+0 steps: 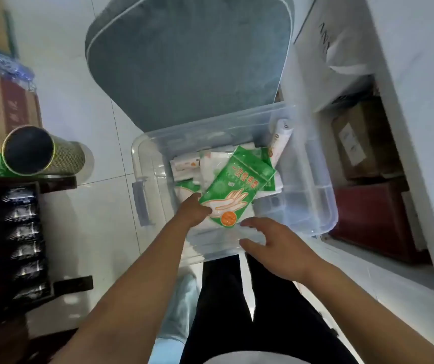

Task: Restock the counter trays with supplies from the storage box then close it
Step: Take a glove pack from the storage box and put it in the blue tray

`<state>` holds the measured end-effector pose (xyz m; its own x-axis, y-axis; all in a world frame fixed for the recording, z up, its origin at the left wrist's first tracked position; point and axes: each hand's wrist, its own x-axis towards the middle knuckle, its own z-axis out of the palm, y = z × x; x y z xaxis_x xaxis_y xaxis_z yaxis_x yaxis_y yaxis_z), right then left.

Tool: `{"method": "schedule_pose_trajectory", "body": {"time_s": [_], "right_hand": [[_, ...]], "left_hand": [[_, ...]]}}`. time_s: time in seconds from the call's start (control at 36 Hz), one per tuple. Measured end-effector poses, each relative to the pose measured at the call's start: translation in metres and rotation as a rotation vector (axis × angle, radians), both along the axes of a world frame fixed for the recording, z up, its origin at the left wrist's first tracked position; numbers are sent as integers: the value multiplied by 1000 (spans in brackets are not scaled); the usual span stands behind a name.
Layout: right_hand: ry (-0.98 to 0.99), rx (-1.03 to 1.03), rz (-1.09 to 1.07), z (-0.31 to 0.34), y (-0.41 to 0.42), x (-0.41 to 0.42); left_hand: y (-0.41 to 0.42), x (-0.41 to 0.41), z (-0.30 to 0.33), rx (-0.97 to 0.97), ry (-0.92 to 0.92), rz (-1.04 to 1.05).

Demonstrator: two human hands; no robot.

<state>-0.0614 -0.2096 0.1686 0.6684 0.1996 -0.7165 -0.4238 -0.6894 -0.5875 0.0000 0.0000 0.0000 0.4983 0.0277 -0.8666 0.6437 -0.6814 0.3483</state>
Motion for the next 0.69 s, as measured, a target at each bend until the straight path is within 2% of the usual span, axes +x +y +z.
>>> {"method": "schedule_pose_trajectory", "body": {"time_s": [0.11, 0.19, 0.44, 0.5, 0.61, 0.69], "right_hand": [[31, -86, 89, -22, -12, 5], [83, -223, 154, -40, -29, 3], [-18, -439, 312, -90, -68, -2], [-50, -435, 285, -93, -70, -7], [-94, -388, 231, -93, -73, -13], [-80, -372, 249, -86, -76, -11]], "left_hand": [[-9, 5, -15, 124, 15, 7], [-23, 3, -24, 214, 5, -71], [-45, 6, -50, 486, -154, -162], [-43, 8, -52, 461, -160, -141], [-39, 13, -45, 279, -196, -66], [-36, 20, -28, 247, -183, -116]]}}
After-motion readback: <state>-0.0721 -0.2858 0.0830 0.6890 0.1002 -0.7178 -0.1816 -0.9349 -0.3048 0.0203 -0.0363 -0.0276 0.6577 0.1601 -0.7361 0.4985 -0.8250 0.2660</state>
